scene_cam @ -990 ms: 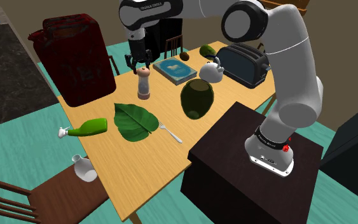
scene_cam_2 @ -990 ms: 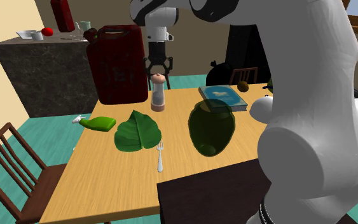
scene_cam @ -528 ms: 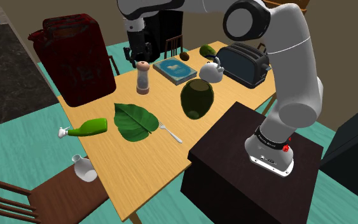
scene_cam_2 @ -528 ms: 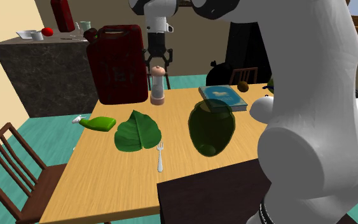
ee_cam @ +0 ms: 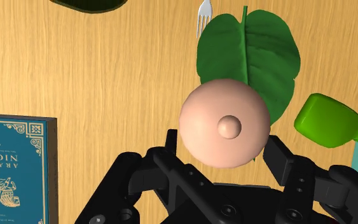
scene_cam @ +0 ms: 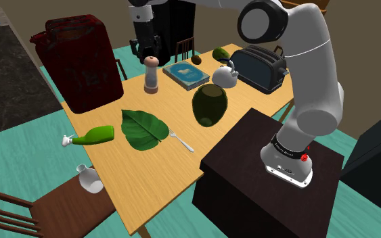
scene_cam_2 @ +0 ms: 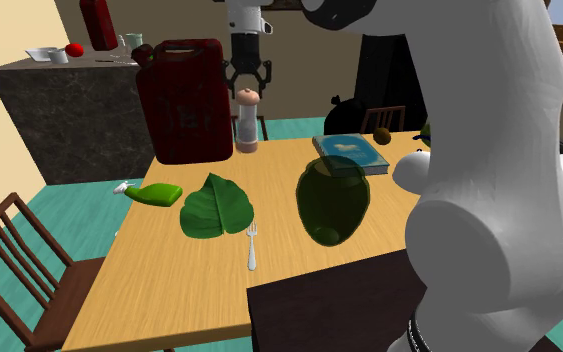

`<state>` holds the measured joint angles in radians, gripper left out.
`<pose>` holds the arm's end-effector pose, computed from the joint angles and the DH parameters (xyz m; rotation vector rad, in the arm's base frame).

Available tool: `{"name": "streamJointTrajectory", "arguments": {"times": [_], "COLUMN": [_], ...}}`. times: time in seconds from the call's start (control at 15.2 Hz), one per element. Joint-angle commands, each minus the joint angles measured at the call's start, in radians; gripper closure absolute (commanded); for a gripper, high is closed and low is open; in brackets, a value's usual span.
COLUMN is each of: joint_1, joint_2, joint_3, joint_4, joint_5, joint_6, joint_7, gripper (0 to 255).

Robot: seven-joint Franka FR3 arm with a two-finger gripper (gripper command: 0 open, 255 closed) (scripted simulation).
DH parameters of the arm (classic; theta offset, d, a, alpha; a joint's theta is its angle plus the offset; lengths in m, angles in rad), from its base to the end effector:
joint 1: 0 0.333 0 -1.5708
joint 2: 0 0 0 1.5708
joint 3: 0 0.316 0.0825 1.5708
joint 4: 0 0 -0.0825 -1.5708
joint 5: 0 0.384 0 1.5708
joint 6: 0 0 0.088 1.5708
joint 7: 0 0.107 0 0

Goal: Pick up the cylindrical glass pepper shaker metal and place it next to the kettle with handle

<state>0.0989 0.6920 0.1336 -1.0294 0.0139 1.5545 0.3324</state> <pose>0.7124 0.1390 0.4305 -3.0704 0.1912 0.2820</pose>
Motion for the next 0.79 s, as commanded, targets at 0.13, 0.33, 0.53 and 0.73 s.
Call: {"name": "streamJointTrajectory", "arguments": {"times": [0.13, 0.33, 0.53, 0.73], "joint_1": [0.005, 0.008, 0.014, 0.021], "joint_2": [0.015, 0.032, 0.060, 0.102], "joint_3": [0.000, 0.000, 0.000, -0.001], "joint_4": [0.079, 0.149, 0.238, 0.347], "joint_5": [-0.001, -0.002, -0.004, -0.007], "joint_6": [-0.063, -0.116, -0.177, -0.244], "joint_7": [0.005, 0.008, 0.011, 0.014], "gripper": [255, 255, 255, 255]}}
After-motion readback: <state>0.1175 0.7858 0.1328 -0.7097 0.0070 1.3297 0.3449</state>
